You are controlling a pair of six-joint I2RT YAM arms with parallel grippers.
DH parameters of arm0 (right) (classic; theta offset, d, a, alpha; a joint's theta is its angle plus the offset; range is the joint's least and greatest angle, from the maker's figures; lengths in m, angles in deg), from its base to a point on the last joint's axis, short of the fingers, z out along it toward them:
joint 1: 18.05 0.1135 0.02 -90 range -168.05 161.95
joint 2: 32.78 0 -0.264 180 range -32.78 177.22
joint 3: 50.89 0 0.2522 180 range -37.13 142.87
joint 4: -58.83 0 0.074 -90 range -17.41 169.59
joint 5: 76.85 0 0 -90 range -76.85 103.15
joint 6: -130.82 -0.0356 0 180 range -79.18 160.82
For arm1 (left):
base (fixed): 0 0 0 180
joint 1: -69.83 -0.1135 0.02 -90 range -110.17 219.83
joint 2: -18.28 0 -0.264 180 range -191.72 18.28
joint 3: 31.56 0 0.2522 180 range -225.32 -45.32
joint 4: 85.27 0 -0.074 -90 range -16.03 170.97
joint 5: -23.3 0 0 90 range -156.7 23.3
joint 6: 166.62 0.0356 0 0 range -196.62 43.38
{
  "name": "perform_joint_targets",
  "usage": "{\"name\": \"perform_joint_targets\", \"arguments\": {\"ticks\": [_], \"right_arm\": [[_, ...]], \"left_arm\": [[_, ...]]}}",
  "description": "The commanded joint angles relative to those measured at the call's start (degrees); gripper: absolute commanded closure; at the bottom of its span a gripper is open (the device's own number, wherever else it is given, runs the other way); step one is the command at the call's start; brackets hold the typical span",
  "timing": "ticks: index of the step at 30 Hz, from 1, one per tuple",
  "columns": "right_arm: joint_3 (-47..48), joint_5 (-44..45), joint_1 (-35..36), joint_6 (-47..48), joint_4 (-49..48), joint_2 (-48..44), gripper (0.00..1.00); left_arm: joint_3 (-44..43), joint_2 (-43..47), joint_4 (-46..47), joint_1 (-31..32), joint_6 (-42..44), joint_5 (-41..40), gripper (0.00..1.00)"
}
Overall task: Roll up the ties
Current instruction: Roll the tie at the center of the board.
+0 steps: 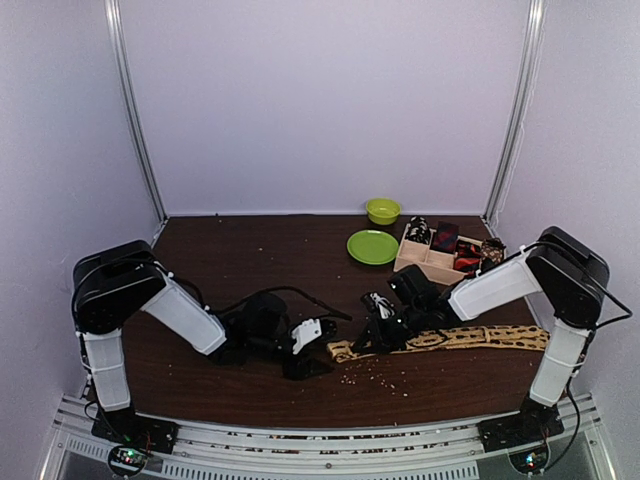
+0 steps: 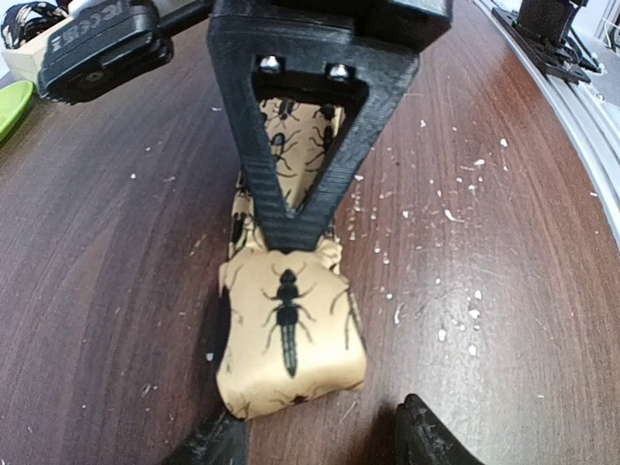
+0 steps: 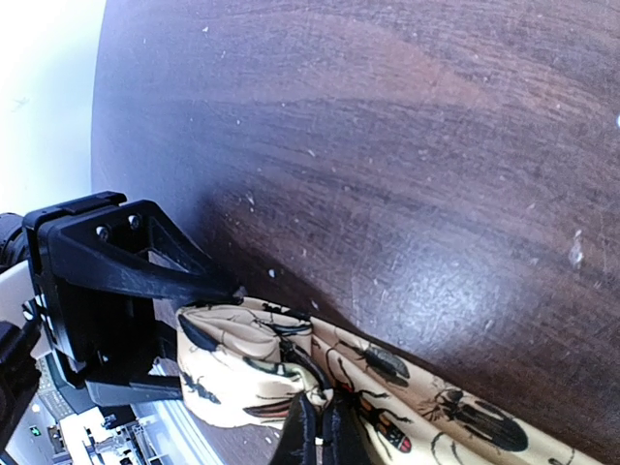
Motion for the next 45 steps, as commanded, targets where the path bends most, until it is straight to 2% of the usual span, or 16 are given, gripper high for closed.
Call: {"name": "perform_joint_targets", "arguments": {"ticks": [1, 9, 19, 27, 35, 41, 45], "right_arm": [[-0.54, 3.78, -0.34, 1.50, 2.65, 1.88, 1.00], [-0.10, 3.63, -0.34, 1.51, 2.68, 2.21, 1.00], [0.25, 2.91, -0.34, 1.27, 1.99, 3.15, 1.00], [-0.03, 2.48, -0.34, 0.94, 1.15, 3.02, 1.00], [-0.81, 1.70, -0.34, -0.36, -0.65, 1.60, 1.00], [-1.17, 0.80, -0.34, -1.41, -2.08, -0.81, 1.00], [-1.42, 0.00, -0.55, -2.06, -2.76, -2.63, 0.99]], "left_arm": [[1.14, 0.09, 5.85, -0.56, -2.85, 0.33, 0.46], [-1.86, -1.96, 7.83, -0.53, -6.31, 1.33, 0.46], [-7.28, -3.58, 4.97, 0.20, -6.16, 3.10, 0.67], [-13.11, -8.17, 2.98, 0.98, -6.20, 4.40, 0.67], [-16.18, -11.70, -9.77, 0.93, -0.17, 3.05, 0.65], [-17.78, -11.03, -21.33, 0.81, 5.71, 1.28, 0.68], [-19.17, -11.94, -25.84, 0.19, 7.10, 1.07, 0.71]]}}
